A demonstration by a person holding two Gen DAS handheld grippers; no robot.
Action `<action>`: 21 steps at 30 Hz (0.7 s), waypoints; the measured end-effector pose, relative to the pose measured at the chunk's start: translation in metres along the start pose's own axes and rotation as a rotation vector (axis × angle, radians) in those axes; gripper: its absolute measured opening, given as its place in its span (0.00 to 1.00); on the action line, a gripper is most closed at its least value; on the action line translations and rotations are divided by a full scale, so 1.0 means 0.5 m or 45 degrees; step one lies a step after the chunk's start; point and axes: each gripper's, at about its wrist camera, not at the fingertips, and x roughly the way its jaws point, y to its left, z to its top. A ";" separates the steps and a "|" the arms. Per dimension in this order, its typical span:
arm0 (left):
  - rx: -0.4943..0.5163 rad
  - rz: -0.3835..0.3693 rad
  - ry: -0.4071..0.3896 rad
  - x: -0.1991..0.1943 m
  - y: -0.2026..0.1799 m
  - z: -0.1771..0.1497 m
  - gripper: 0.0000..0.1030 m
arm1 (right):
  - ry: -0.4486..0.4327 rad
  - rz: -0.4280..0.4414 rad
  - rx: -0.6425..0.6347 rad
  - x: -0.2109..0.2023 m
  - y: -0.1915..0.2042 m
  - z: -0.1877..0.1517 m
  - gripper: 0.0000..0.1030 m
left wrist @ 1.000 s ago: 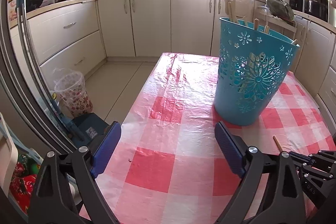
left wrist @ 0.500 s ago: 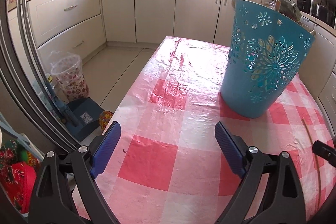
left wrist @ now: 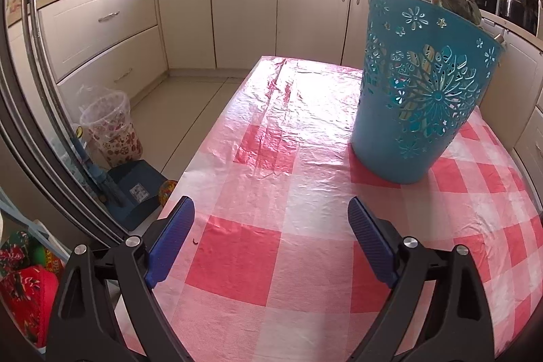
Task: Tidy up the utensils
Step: 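Lift the stick with the right gripper and drop it into the teal basket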
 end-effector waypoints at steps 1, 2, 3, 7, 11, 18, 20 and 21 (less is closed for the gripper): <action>-0.004 -0.002 -0.001 0.000 0.001 0.000 0.85 | -0.028 0.007 -0.009 0.006 0.004 0.022 0.05; -0.008 -0.005 -0.002 -0.001 0.002 -0.001 0.85 | -0.064 0.013 -0.026 0.024 0.015 0.044 0.05; -0.013 -0.009 -0.001 -0.001 0.003 -0.001 0.85 | -0.096 0.015 -0.040 0.044 0.024 0.065 0.05; -0.038 -0.028 0.006 0.003 0.012 0.001 0.85 | -0.191 -0.009 -0.056 0.115 0.025 0.119 0.05; -0.070 -0.049 0.017 0.007 0.023 0.001 0.86 | -0.155 -0.089 -0.054 0.192 -0.001 0.124 0.05; -0.079 -0.056 0.028 0.011 0.025 0.002 0.86 | -0.079 -0.191 -0.110 0.235 -0.031 0.087 0.06; -0.079 -0.055 0.029 0.011 0.024 0.003 0.86 | -0.064 -0.205 -0.120 0.241 -0.035 0.078 0.06; -0.079 -0.055 0.030 0.011 0.024 0.002 0.86 | -0.060 -0.209 -0.120 0.243 -0.036 0.075 0.06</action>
